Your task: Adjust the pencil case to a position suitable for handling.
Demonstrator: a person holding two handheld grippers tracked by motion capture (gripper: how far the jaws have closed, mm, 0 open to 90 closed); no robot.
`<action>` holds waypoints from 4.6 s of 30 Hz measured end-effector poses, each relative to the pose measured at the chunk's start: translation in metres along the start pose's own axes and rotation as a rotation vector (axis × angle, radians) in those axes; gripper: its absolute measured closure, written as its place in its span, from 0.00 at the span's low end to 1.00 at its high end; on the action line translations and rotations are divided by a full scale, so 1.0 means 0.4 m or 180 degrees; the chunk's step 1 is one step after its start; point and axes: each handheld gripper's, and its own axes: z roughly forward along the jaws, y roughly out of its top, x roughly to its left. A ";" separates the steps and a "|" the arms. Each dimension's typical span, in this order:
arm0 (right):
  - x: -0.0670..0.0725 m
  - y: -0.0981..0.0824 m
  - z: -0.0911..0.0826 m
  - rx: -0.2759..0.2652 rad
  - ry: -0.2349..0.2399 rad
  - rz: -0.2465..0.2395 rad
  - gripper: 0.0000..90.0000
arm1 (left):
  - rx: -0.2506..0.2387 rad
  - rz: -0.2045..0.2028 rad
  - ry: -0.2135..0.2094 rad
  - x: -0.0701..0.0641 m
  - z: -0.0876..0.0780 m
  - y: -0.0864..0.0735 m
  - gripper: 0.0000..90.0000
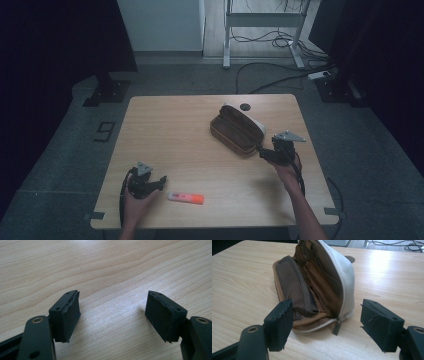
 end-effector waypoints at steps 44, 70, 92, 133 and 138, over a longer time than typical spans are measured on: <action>-0.048 0.077 0.218 0.0239 -0.0190 -0.0162 0.49 | 0.0001 -0.0003 -0.0010 0.001 0.000 0.000 0.30; -0.080 0.079 0.187 0.0000 0.0316 -0.0015 0.93 | -0.0001 -0.0005 -0.0010 0.001 0.000 0.000 0.30; -0.063 0.088 0.105 -0.0243 0.0608 -0.0144 0.93 | -0.0001 -0.0004 -0.0005 0.001 0.000 0.000 0.30; 0.016 0.036 0.055 -0.0205 0.0958 -0.0378 0.93 | 0.0000 -0.0003 -0.0007 0.001 0.000 0.000 0.30; 0.026 0.025 0.051 -0.0153 0.0977 -0.0410 0.93 | 0.0000 -0.0002 -0.0007 0.000 0.000 0.000 0.30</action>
